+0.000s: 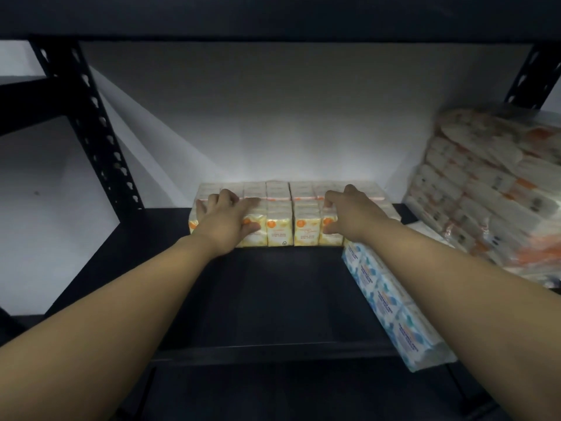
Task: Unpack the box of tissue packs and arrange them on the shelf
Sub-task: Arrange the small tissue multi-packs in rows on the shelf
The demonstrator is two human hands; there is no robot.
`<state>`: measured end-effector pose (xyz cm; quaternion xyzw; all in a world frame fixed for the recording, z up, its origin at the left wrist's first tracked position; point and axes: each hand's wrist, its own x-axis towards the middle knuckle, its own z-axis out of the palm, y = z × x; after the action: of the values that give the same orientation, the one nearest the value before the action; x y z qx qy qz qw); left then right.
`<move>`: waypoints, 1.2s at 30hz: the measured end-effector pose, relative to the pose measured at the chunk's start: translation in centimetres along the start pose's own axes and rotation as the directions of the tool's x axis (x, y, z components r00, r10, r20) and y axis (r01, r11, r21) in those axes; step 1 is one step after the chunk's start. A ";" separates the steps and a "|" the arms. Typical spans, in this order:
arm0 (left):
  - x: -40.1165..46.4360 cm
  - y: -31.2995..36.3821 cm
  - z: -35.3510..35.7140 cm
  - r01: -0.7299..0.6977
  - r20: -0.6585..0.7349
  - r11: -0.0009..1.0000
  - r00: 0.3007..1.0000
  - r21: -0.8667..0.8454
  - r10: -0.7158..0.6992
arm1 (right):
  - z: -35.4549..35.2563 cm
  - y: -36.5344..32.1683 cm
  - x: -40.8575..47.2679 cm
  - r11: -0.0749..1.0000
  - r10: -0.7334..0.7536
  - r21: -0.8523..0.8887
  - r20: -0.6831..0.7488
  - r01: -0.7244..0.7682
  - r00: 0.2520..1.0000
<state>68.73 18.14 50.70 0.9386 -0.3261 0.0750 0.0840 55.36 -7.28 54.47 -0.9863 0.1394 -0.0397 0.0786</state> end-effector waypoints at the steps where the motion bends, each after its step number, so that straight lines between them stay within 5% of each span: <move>1: 0.0 0.1 0.1 0.006 -0.005 1.000 1.000 0.000 -0.006 | 0.1 -0.1 0.1 1.000 0.002 -0.004 -0.005 -0.002 1.000; 9: -2.1 0.9 -1.7 0.030 0.035 0.999 0.999 0.010 -0.031 | -0.9 0.0 -1.8 1.000 0.019 0.012 0.089 -0.020 0.996; 14: -7.0 1.7 -1.4 -0.075 -0.114 0.982 0.992 -0.173 0.056 | -1.2 0.3 -6.2 0.987 0.106 0.123 -0.058 -0.098 0.993; 20: -12.0 4.1 1.7 -0.099 0.060 0.944 0.991 -0.315 0.123 | -1.9 3.8 -13.4 0.964 0.254 0.092 -0.051 -0.248 0.966; 26: -12.1 8.8 2.5 -0.128 0.137 0.942 0.975 -0.309 0.177 | -1.0 4.3 -18.4 0.986 0.160 0.062 -0.047 -0.157 0.986; 33: -9.7 14.6 -0.7 -0.432 -0.015 0.785 0.880 -0.444 0.475 | -1.0 1.6 -20.5 0.996 0.053 0.069 -0.044 -0.050 0.998; 36: -10.0 14.6 -1.1 -0.437 0.016 0.789 0.871 -0.431 0.491 | -0.9 0.2 -20.5 0.991 0.036 0.128 -0.054 -0.029 0.998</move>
<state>51.78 13.07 51.38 0.7925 -0.5598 -0.0374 0.2391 35.53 -1.81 54.21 -0.9754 0.1547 -0.0751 0.1381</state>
